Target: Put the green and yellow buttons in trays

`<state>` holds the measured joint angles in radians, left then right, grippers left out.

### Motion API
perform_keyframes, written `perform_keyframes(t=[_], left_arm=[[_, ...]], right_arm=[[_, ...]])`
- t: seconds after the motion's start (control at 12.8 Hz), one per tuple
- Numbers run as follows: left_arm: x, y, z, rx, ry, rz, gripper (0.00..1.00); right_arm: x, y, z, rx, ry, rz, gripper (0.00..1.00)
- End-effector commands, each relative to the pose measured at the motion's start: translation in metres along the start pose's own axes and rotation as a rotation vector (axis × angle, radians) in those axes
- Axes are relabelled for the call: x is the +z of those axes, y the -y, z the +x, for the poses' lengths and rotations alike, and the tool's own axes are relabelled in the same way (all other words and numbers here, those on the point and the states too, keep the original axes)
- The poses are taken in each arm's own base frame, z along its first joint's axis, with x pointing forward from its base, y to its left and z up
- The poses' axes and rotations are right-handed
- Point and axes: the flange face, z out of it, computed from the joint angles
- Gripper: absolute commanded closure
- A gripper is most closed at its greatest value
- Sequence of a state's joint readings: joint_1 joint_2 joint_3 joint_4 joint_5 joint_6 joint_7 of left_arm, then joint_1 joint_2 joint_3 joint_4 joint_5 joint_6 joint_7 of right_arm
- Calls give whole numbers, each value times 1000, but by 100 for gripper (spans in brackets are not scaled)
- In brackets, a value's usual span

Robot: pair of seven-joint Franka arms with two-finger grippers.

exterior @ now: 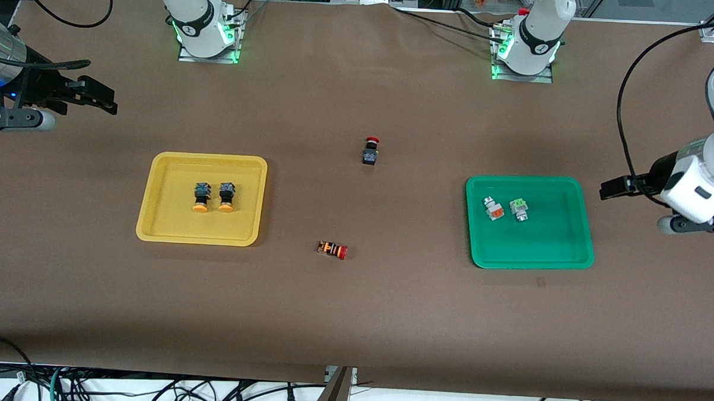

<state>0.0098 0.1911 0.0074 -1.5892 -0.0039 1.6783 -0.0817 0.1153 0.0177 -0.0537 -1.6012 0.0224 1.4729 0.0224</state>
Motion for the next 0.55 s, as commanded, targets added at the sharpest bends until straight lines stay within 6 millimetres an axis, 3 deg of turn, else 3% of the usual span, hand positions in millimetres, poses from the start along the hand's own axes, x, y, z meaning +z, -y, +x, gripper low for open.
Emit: perform_keyframes(t=[0.0, 0.16, 0.31, 0.47], left_arm=[[-5, 2, -47, 92, -100, 3, 0], [-51, -1, -63, 94, -89, -13, 0], [-82, 4, -70, 86, -66, -12, 0], [-89, 2, -73, 92, -65, -4, 0]], right_arm=[[-6, -4, 0, -8, 3, -10, 0], [-6, -3, 0, -9, 3, -10, 0], [-6, -3, 0, -9, 3, -10, 0], [-6, -4, 1, -8, 1, -10, 0]])
